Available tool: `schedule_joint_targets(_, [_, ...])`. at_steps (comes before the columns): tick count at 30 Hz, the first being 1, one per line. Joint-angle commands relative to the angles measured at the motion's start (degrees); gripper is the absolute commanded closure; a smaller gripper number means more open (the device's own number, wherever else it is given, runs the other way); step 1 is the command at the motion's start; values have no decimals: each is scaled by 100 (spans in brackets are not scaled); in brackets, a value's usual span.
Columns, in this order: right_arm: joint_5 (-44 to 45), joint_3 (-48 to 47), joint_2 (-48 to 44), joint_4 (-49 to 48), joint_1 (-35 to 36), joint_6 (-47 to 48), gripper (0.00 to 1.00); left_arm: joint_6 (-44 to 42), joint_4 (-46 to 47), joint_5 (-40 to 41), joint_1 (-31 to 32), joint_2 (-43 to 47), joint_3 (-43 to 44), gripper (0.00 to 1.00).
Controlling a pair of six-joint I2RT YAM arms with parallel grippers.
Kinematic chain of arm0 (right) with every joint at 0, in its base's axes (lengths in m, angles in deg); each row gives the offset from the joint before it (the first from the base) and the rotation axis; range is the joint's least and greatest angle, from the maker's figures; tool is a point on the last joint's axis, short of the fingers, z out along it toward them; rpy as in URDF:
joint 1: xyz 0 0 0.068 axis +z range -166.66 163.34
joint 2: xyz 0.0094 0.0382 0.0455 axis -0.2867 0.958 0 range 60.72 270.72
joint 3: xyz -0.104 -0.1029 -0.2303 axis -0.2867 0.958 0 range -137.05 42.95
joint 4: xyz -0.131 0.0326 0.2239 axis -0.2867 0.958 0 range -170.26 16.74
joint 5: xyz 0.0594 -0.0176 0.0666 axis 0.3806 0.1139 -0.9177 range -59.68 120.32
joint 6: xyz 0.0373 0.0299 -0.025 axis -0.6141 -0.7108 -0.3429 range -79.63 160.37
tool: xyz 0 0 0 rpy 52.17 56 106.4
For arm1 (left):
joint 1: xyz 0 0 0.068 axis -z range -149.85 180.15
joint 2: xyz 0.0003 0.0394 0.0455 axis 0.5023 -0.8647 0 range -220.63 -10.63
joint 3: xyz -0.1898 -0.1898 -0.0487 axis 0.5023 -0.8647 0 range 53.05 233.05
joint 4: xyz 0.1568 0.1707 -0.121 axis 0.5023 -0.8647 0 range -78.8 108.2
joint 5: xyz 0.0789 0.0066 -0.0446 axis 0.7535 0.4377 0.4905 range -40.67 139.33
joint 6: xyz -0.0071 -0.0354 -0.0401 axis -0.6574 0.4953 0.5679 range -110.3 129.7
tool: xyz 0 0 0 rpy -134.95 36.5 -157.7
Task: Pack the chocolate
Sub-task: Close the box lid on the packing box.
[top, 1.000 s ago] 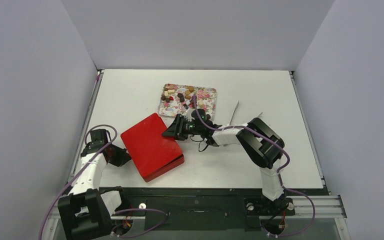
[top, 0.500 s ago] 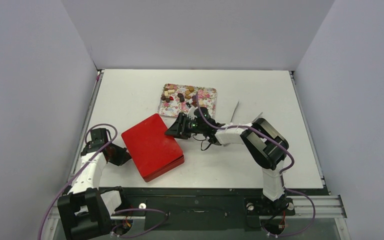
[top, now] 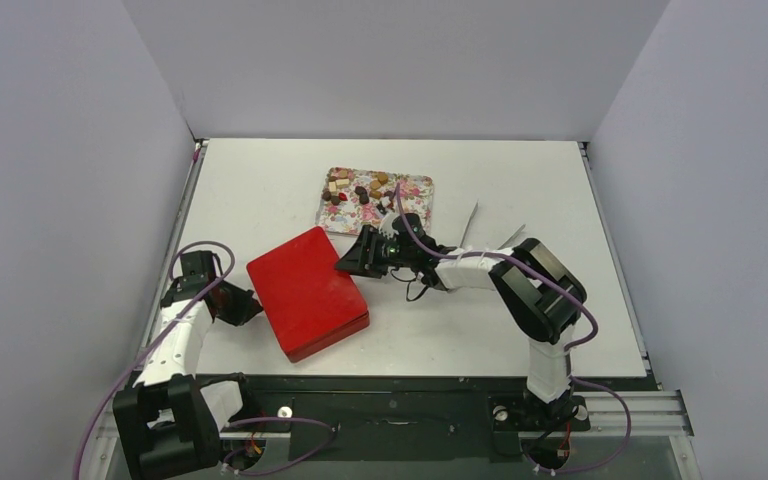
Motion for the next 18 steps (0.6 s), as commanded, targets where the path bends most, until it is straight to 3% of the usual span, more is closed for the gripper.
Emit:
schedule_joint_targets(1, [172, 168, -301, -103, -93, 192, 59, 7, 90, 55, 41, 32, 239, 100])
schedule_joint_targets(18, [268, 443, -433, -96, -206, 301, 54, -38, 139, 67, 51, -56, 249, 100])
